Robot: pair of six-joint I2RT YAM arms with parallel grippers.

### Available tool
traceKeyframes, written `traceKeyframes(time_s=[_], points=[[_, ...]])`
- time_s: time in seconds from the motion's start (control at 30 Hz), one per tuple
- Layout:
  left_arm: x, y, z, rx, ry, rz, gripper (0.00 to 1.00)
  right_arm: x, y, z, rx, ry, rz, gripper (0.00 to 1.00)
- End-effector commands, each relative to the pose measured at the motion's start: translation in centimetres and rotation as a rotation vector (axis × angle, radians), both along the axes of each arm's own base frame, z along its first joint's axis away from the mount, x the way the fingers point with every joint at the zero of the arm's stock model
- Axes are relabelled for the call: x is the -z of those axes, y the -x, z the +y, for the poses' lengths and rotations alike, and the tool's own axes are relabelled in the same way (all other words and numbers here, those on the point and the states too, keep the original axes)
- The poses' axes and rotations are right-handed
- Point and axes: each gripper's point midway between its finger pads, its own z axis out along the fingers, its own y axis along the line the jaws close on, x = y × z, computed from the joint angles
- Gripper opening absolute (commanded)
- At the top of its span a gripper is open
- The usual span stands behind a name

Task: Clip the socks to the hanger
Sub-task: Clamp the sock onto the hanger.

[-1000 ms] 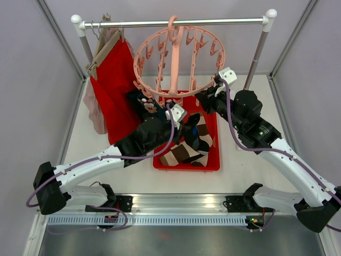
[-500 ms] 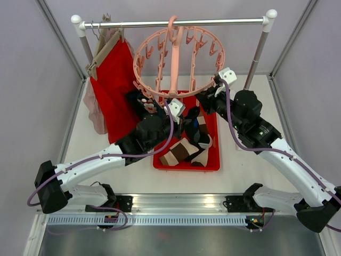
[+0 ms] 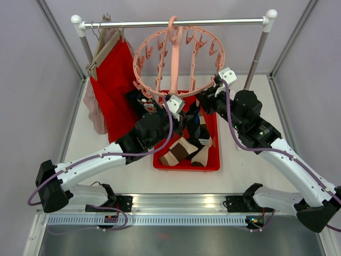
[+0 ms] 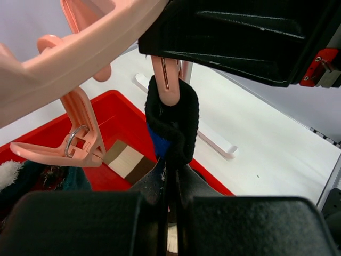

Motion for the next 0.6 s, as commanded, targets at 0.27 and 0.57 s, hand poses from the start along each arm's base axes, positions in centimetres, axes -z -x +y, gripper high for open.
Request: traceKeyframes(time_s=[0.27, 0.57], points=[[-4.8, -0.3, -0.4, -0.005, 0.14, -0.047, 0.02, -2.2, 0.4, -0.3, 0.001, -0.057, -0.034, 0.15], [-5.6, -0.8, 2.3, -0.118, 0.124, -0.014, 0.02, -2.9, 1.9, -0.4, -0.036, -0.097, -0.025, 0.62]])
